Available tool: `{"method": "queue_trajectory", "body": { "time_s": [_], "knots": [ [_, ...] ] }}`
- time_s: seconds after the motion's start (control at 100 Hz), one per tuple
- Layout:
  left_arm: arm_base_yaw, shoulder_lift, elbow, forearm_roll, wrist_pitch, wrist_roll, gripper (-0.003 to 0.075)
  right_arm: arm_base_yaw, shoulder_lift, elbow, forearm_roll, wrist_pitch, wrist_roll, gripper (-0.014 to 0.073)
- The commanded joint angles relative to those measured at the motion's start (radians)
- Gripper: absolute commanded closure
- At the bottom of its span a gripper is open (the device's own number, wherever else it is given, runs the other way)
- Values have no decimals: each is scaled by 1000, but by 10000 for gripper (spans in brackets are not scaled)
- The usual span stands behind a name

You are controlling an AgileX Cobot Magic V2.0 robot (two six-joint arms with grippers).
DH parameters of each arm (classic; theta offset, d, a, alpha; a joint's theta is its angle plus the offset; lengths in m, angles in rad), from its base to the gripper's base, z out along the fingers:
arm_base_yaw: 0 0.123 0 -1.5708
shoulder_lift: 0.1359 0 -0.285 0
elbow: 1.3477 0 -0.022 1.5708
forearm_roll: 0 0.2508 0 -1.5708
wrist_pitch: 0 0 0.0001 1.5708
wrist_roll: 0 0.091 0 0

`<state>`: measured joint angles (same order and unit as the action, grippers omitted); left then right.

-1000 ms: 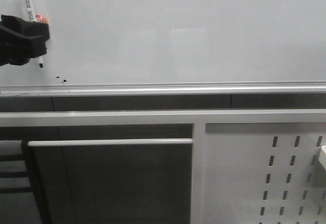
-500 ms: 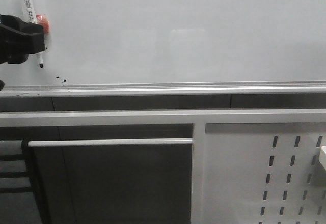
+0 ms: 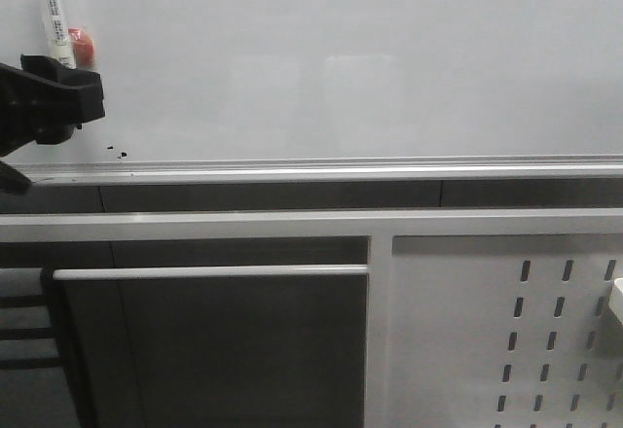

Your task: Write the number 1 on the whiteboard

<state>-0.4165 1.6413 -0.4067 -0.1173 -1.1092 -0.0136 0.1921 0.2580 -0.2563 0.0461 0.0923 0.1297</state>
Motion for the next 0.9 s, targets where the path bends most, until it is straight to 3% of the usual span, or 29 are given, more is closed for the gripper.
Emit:
{"method": "queue_trajectory", "body": {
  "time_s": [0.0,0.18,0.48,0.89],
  "knots": [
    [-8,-24,-22,4,-123,-20,355,-2,18,-36,-11,-92,-11,648],
    [-8,-24,-22,4,-120,-20,365,-2,18,-36,-11,-92,-11,648],
    [-8,-24,-22,15,-120,-20,516,-2,18,-36,-11,-92,-11,648],
    [-8,34,-46,17,-146,-29,517,-2,18,-36,-11,-92,-11,648]
  ]
}}
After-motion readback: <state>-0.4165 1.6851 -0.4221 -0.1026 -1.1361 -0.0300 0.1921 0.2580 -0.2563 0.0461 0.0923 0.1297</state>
